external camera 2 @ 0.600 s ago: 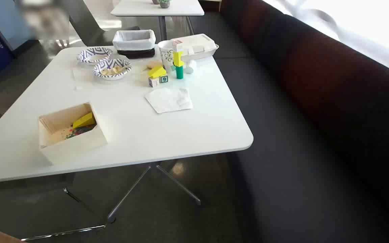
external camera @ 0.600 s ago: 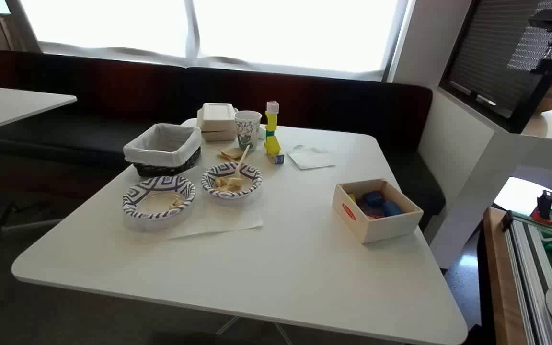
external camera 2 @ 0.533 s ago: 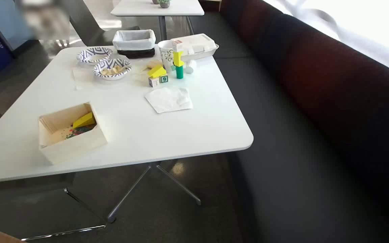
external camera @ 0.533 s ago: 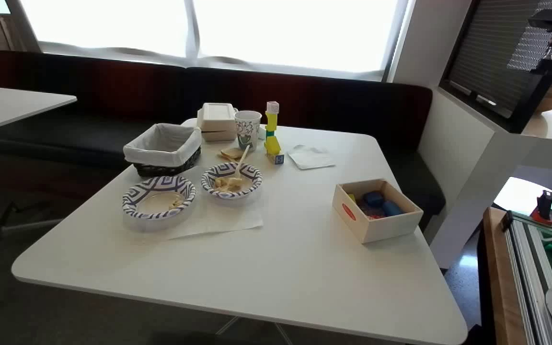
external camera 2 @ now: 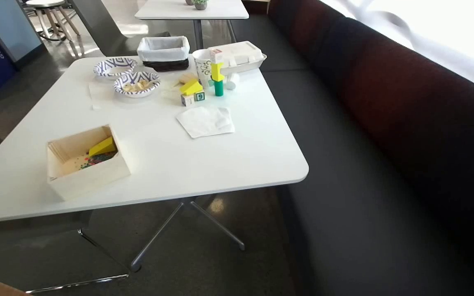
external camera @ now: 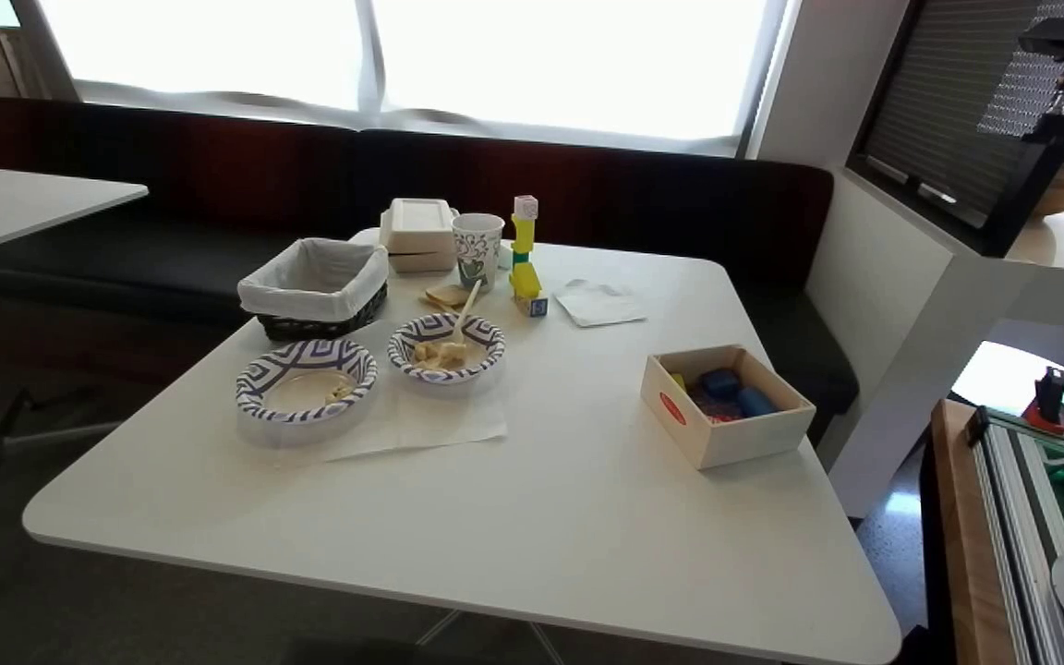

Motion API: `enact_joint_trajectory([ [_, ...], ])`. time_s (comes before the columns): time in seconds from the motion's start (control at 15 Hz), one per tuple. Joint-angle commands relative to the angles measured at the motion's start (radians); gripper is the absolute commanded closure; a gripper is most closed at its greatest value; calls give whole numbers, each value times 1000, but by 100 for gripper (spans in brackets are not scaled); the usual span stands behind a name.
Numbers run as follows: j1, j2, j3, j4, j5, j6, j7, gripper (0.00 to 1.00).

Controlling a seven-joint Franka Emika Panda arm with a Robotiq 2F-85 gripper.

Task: Move the wooden box to the right

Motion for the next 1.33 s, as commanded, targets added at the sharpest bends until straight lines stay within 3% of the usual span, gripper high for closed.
enact_joint_trajectory([
  [0.0,-35,4,30,3,5,-3,-6,0],
  [0.2,-33,16,33,5,-7,6,-40,0],
  [0.47,-21,55,56,-19,-102,43,-264,0],
  [0.6,-24,75,69,-47,-154,136,-352,0],
  [0.73,-29,81,78,-108,-183,306,-414,0],
  [0.93,-42,117,71,-183,-130,503,-528,0],
  [1.07,-57,161,63,-207,-84,508,-606,0],
  [1.13,-57,135,84,-175,-123,484,-531,0],
  [1.27,-67,154,86,-179,-120,486,-540,0],
])
